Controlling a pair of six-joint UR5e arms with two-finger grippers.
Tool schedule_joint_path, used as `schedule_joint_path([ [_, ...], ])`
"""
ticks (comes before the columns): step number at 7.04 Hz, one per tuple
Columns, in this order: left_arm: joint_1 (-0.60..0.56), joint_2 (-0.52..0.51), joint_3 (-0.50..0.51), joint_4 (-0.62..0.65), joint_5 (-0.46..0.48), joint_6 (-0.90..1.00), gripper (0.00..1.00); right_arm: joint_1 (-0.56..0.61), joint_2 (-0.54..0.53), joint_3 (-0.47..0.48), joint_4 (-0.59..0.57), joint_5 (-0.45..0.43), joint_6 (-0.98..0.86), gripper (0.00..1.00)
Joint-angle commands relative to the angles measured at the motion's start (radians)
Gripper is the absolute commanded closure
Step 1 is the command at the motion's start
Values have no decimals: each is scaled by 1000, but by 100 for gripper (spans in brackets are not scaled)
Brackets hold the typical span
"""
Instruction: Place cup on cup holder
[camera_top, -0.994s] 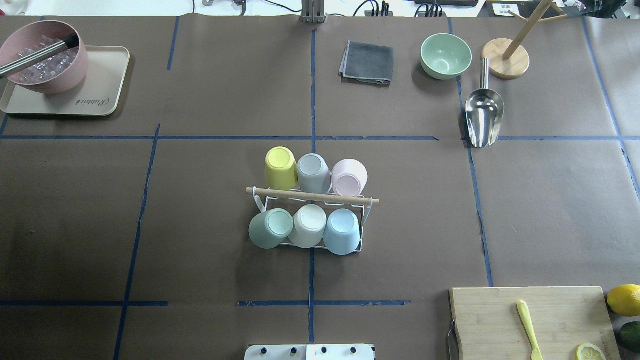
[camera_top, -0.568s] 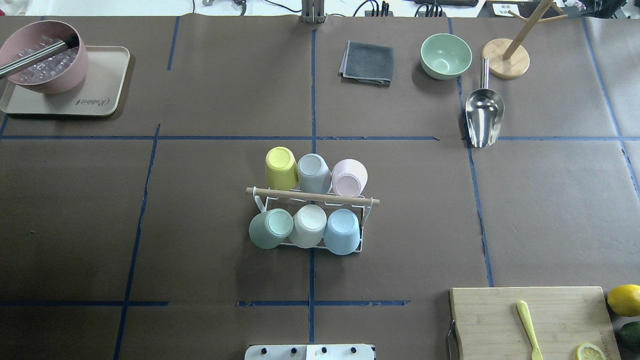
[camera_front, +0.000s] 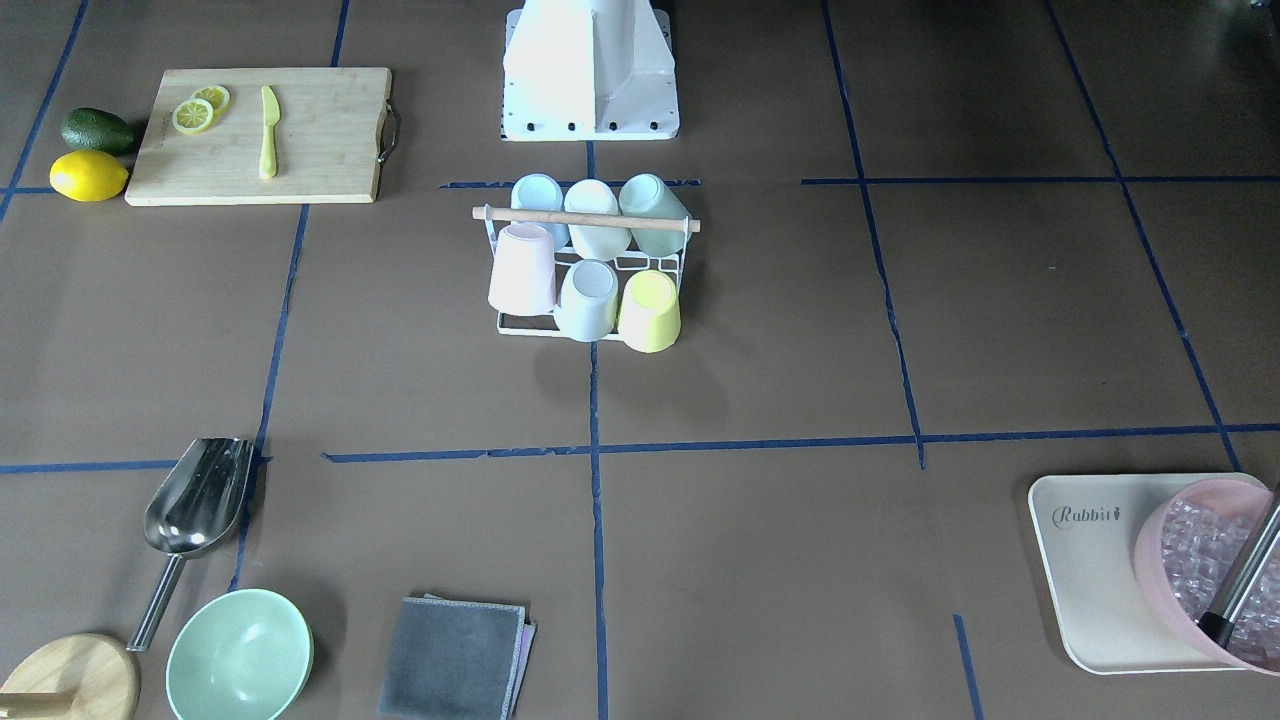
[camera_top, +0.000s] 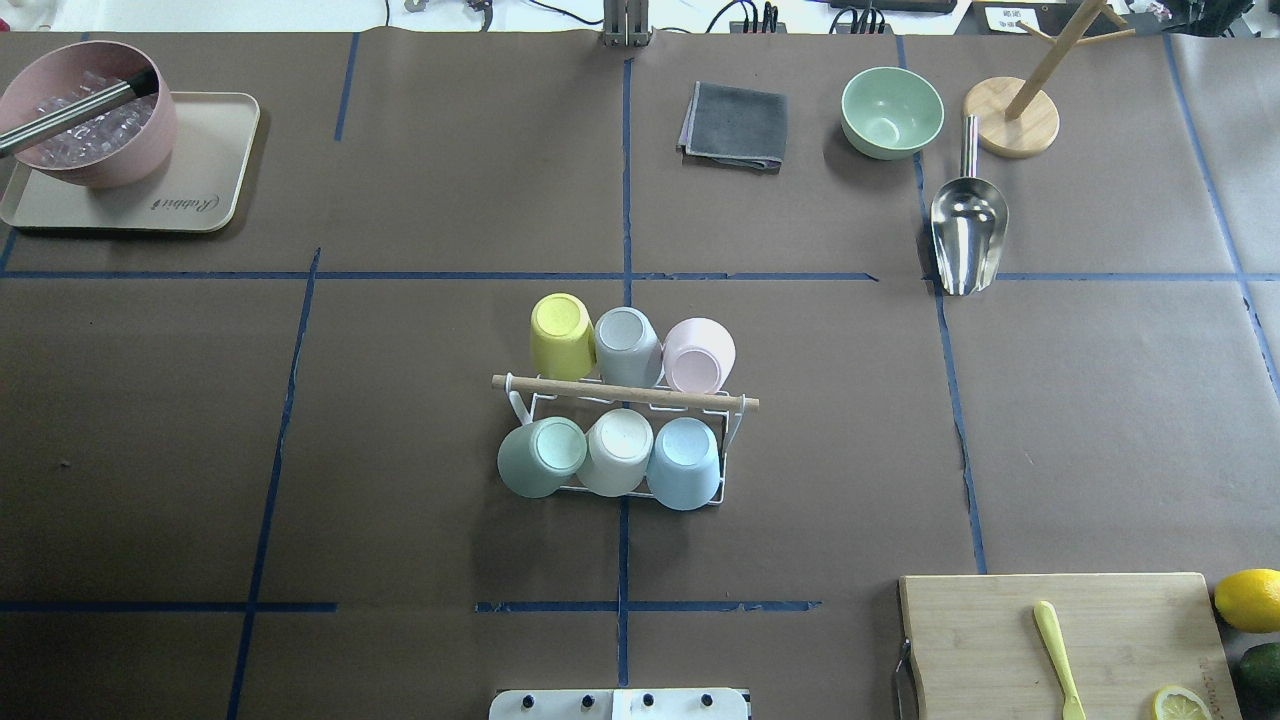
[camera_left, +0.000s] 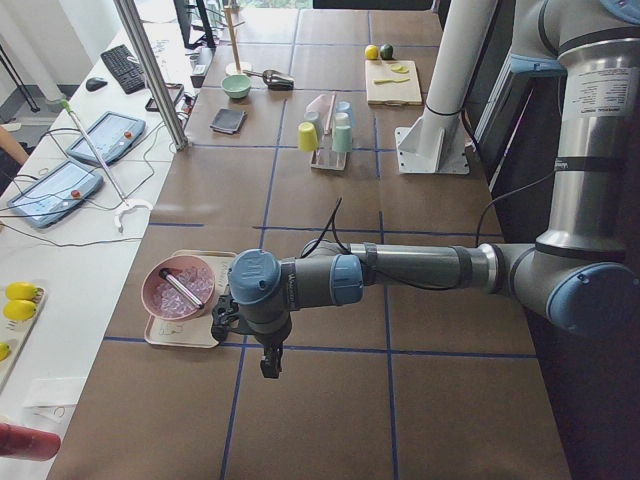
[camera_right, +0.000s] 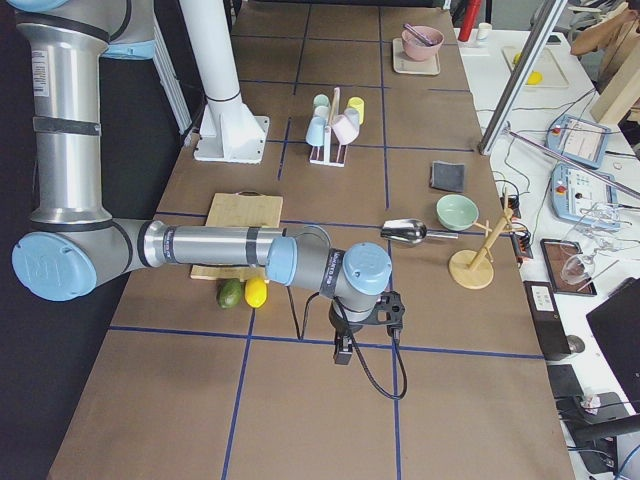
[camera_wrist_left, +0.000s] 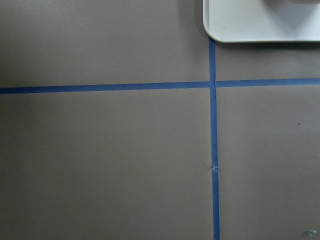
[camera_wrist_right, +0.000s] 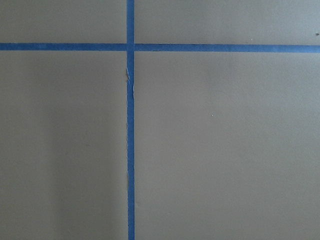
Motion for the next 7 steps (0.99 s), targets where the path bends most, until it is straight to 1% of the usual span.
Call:
schedule_joint_path([
  [1, -1, 0, 7, 8, 2, -6, 0, 1, 0, -2, 6, -59, 0, 0],
  [7, -1, 0, 11, 11, -9, -6, 0, 1, -5, -16, 6, -56, -2, 0],
])
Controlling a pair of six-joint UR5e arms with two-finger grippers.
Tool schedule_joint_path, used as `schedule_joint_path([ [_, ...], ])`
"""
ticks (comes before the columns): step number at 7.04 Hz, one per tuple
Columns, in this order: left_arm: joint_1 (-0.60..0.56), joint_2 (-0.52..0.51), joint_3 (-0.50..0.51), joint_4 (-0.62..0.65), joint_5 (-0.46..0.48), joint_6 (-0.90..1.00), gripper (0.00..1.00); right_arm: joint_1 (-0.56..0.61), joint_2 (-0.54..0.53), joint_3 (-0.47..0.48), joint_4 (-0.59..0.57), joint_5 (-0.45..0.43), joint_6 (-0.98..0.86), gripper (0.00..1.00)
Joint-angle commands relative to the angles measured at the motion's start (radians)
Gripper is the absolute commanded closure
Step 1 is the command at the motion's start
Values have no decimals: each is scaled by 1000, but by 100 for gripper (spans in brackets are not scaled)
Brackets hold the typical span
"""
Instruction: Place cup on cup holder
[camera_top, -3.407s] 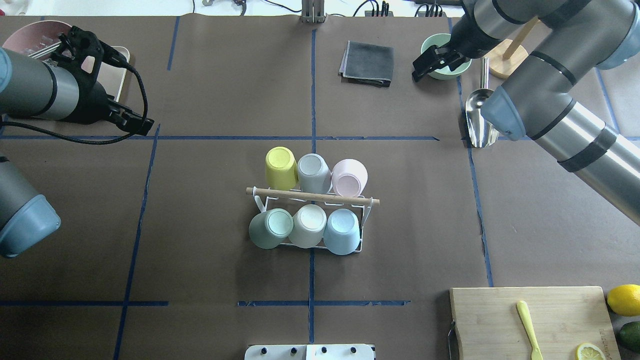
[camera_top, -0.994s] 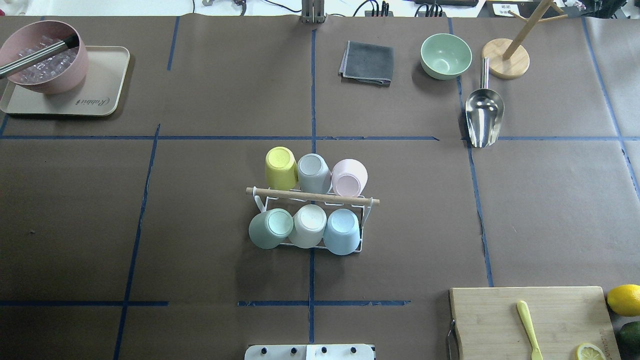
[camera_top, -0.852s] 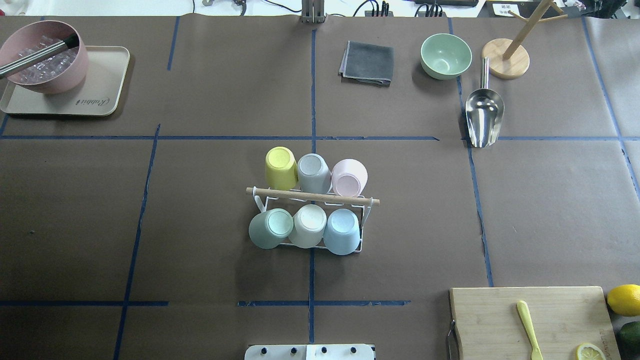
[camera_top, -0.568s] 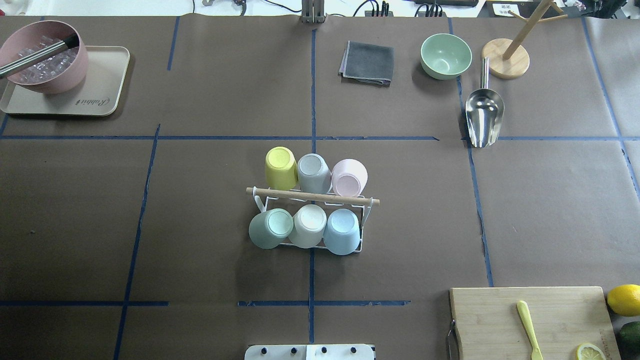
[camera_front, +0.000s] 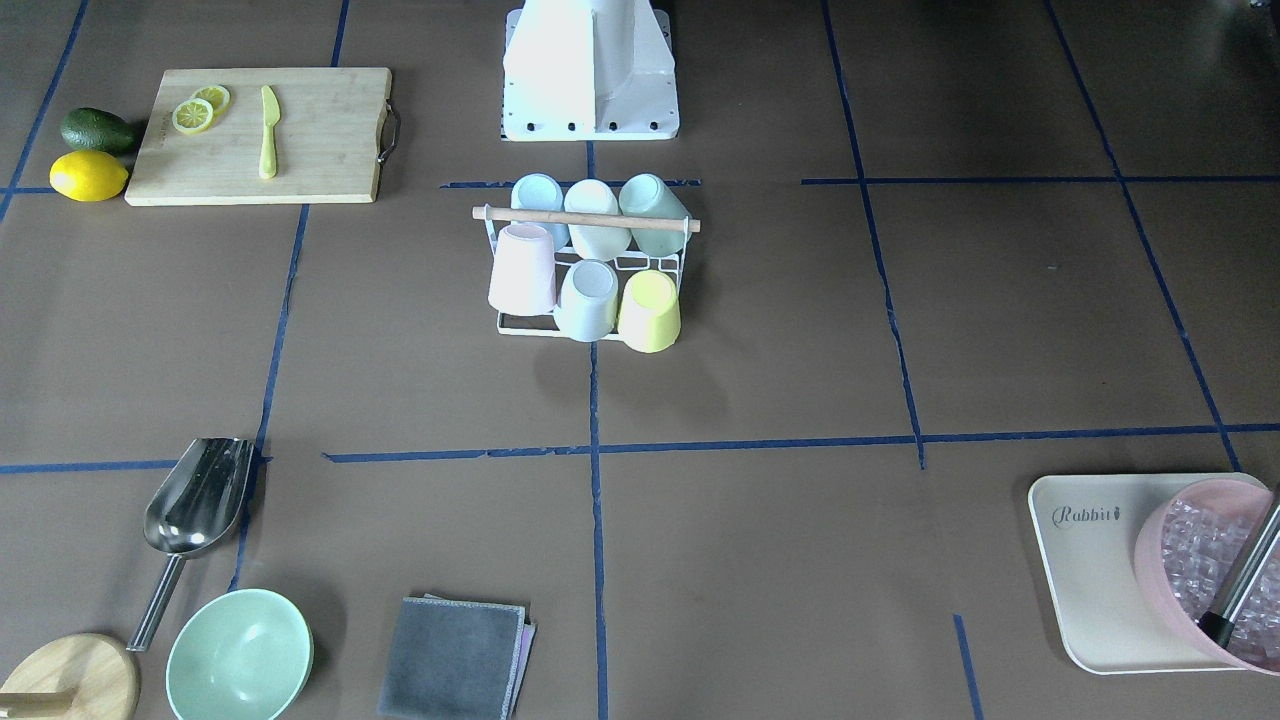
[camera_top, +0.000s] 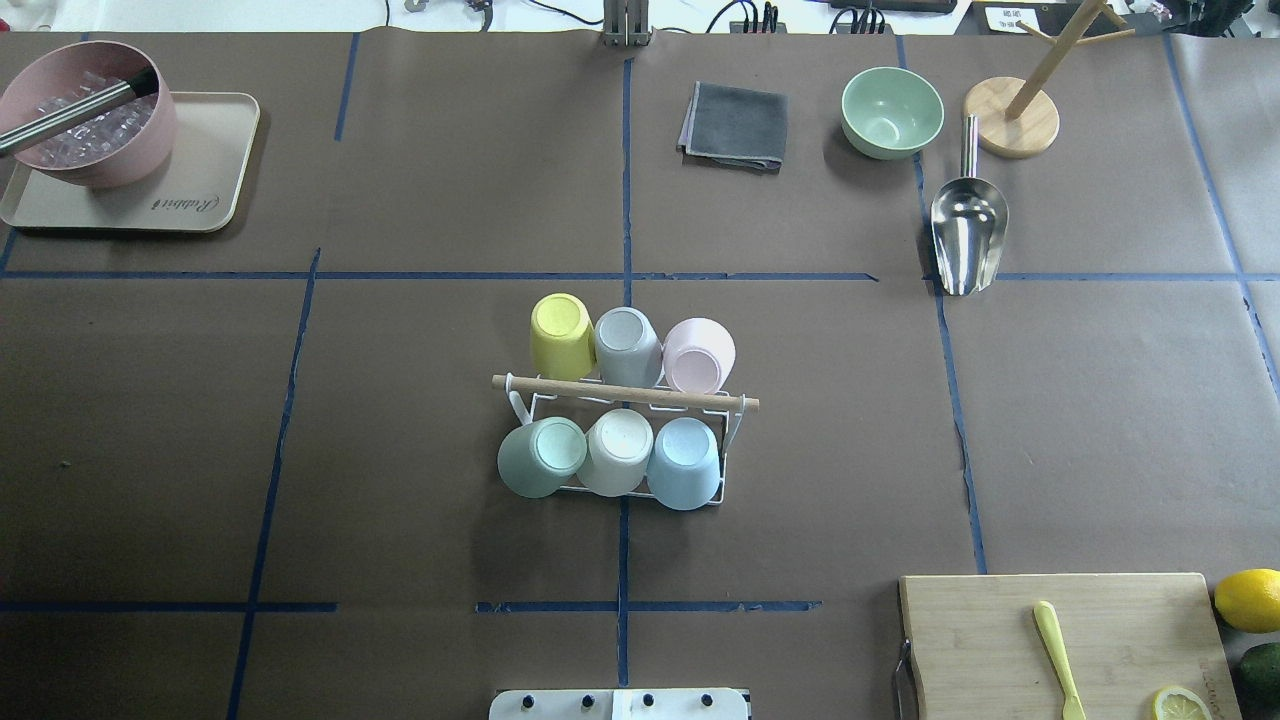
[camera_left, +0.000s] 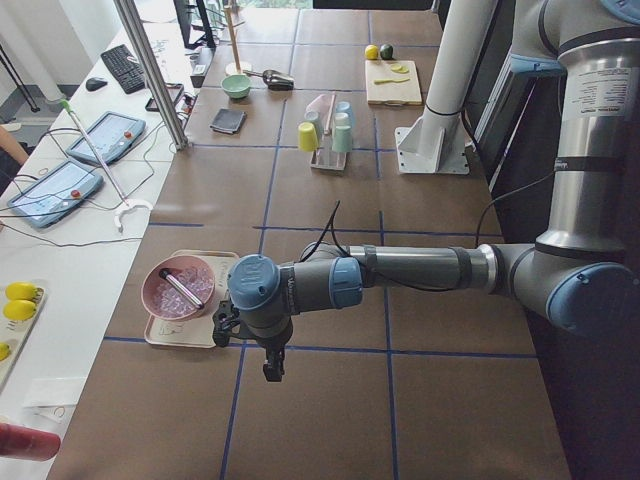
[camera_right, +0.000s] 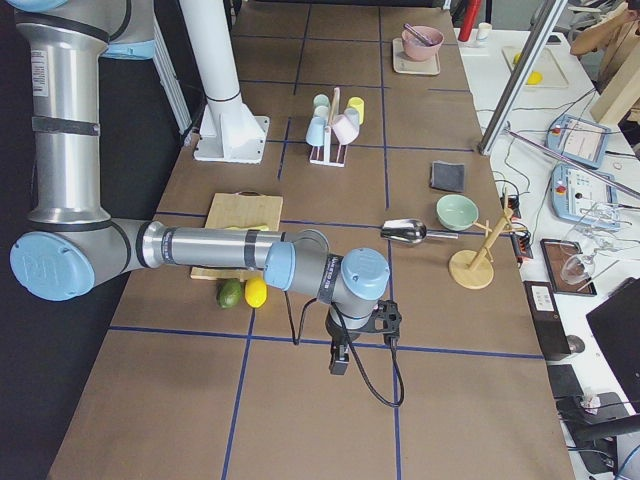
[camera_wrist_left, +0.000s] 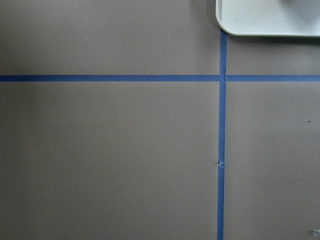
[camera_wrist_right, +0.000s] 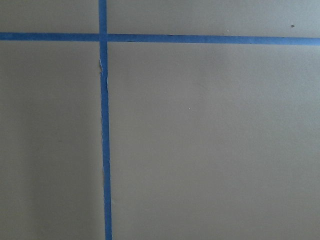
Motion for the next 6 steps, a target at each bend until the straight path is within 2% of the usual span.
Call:
schedule_joint_path([
  [1, 0, 0, -4, -1, 0, 1, 0, 0, 0, 2, 0, 1, -2, 0],
  [6, 0, 8, -29, -4, -6, 4, 0, 0, -1, 1, 0, 2, 2, 0],
])
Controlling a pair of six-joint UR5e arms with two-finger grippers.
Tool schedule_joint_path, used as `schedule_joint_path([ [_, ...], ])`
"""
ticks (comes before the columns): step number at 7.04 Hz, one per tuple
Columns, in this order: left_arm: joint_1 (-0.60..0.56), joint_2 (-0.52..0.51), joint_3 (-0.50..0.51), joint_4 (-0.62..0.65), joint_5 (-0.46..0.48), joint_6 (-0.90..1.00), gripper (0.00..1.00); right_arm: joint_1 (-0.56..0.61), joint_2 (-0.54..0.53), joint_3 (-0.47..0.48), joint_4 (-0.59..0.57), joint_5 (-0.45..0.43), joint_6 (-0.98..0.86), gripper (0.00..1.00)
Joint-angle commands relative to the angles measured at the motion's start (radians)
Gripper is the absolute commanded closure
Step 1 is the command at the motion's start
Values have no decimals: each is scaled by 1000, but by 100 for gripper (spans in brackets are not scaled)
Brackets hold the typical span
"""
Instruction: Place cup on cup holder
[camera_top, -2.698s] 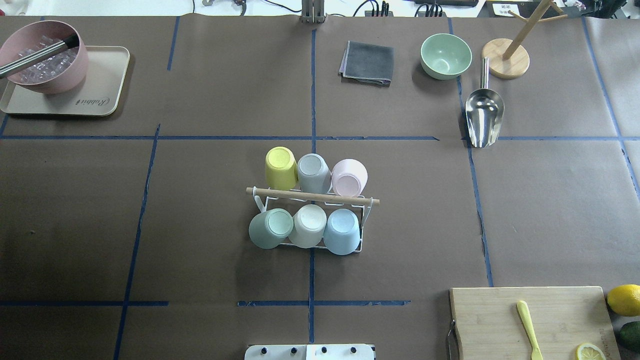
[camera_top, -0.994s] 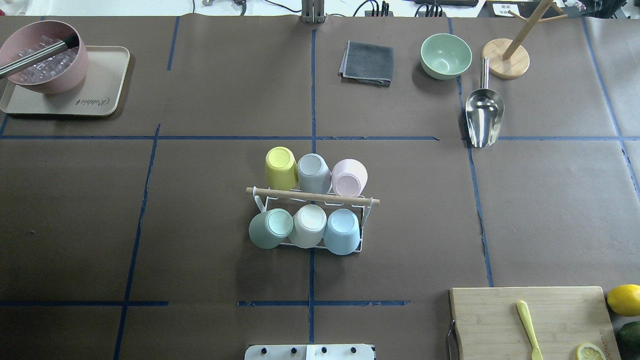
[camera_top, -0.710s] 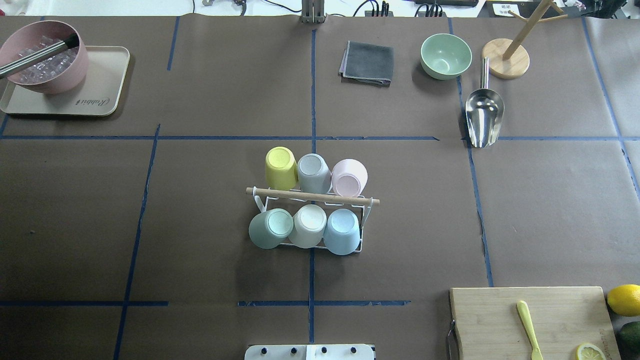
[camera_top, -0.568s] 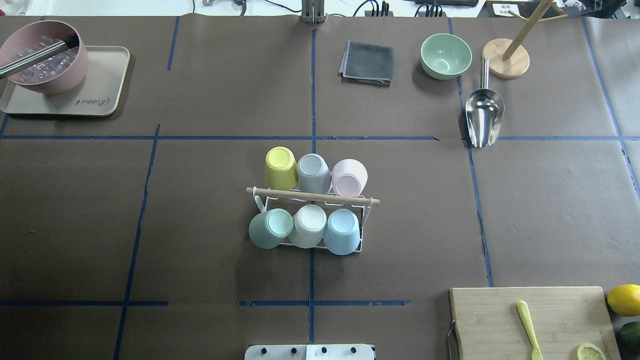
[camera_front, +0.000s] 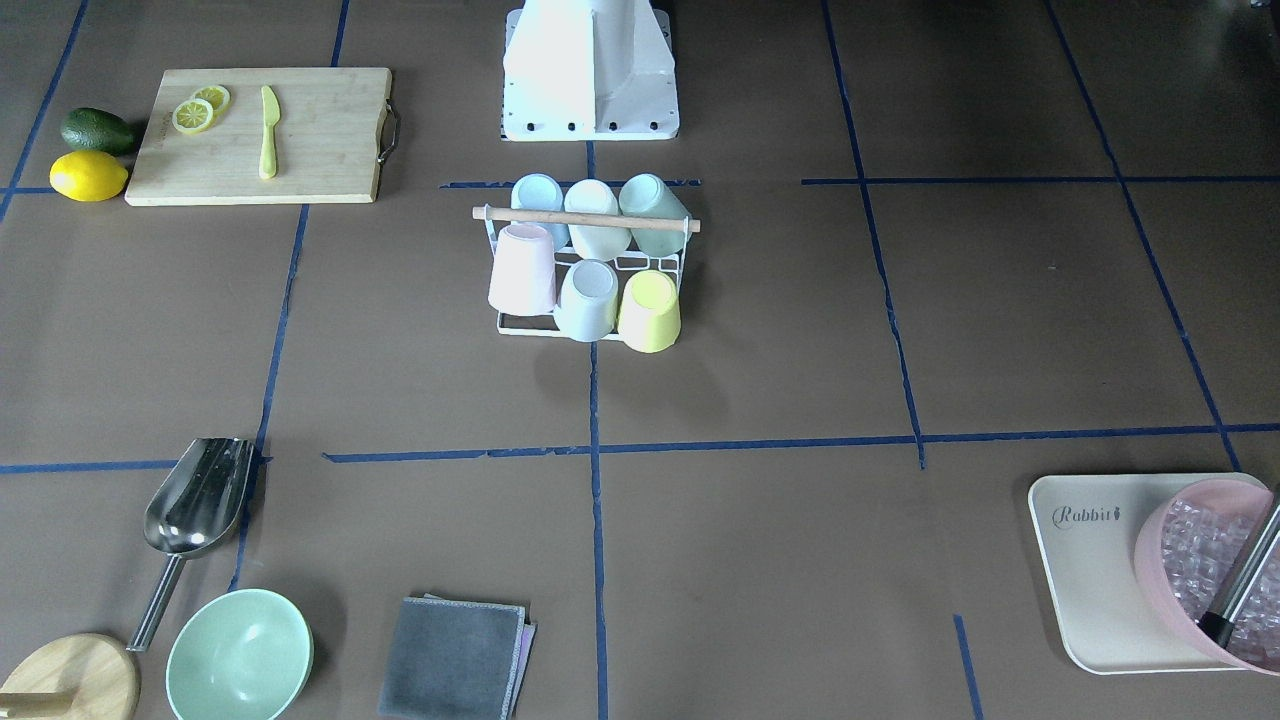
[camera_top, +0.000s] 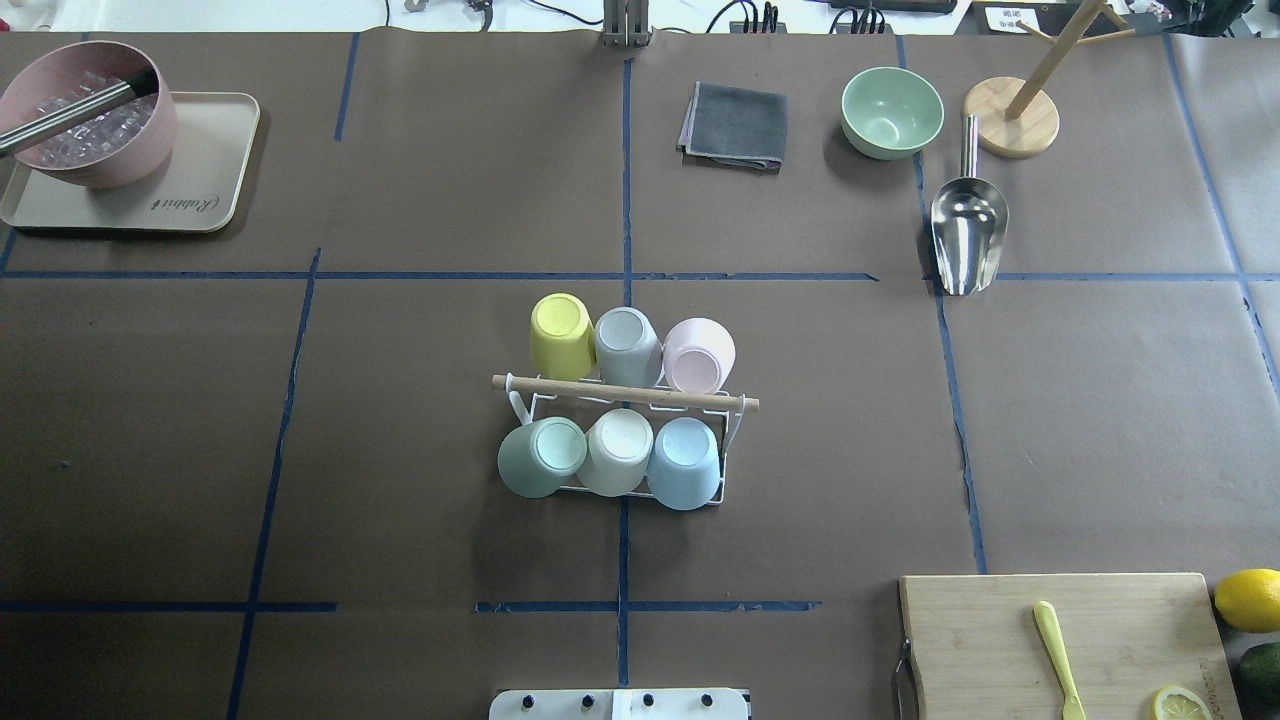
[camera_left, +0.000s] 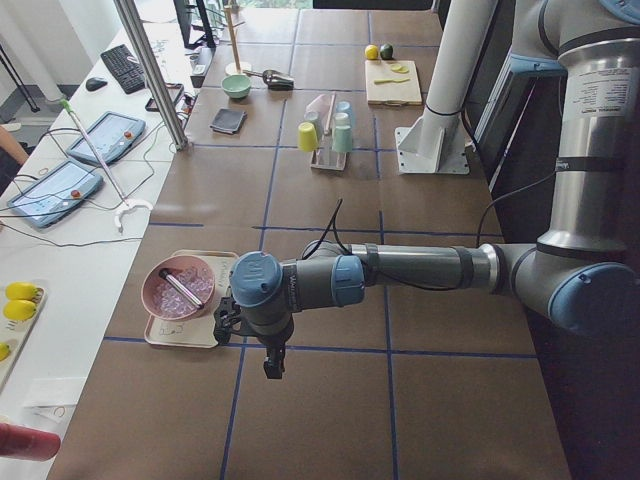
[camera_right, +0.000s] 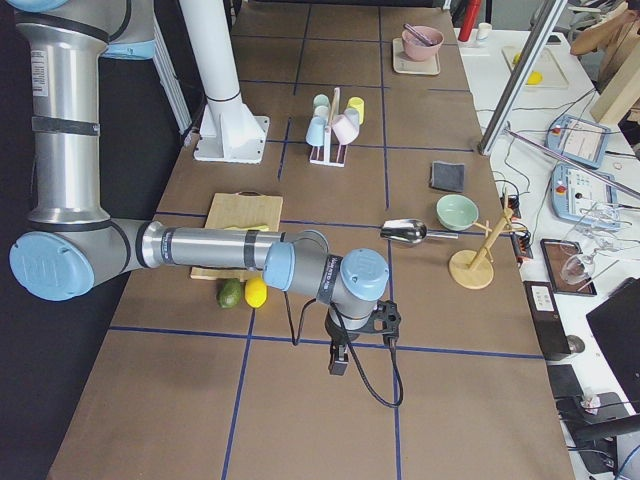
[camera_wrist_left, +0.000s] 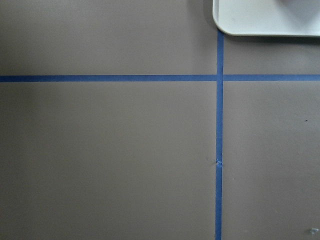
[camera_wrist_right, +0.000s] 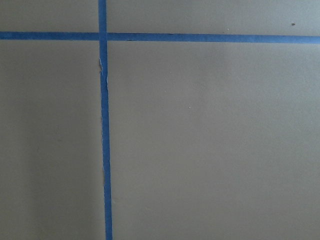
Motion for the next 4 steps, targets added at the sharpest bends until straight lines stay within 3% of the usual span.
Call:
schedule_joint_path([
  [1, 0, -1, -15, -2, -2, 2, 0, 0, 0, 2, 0, 1, 0, 0],
  [4, 0, -1, -15, -7, -2, 2, 0, 0, 0, 2, 0, 1, 0, 0],
])
